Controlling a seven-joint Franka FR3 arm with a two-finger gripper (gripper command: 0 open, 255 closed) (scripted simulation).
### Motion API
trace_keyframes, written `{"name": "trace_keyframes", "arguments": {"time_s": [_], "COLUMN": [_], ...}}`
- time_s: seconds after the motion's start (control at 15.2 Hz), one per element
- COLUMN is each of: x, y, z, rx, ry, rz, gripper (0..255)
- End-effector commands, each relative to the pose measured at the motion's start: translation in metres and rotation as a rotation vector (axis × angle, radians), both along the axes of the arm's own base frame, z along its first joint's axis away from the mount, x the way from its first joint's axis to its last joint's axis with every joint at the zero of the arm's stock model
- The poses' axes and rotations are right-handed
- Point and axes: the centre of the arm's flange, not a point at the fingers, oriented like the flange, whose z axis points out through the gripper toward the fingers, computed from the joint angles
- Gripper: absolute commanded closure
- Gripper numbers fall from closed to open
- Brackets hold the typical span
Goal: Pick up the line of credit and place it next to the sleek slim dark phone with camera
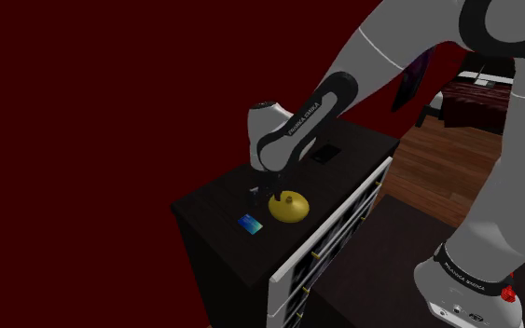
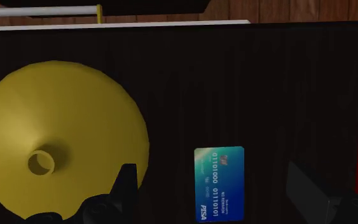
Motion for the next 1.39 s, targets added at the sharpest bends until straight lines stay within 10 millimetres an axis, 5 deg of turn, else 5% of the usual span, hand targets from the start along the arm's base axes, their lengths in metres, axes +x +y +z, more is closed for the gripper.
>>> {"name": "trace_keyframes", "arguments": {"time_s": [0.0, 0.2, 0.73, 1.25, 1.32], "x": [0.011, 0.024, 0.022, 0.021, 0.021], "y": [0.009, 0.024, 0.028, 0.028, 0.028], "z": [-0.026, -0.061, -0.104, -0.107, -0.107], "rx": [-0.001, -0.003, -0.003, -0.003, -0.003], "ry": [0.009, 0.023, 0.025, 0.026, 0.026], "rz": [0.003, 0.007, 0.008, 0.008, 0.008], "gripper": [0, 0, 0, 0, 255]}}
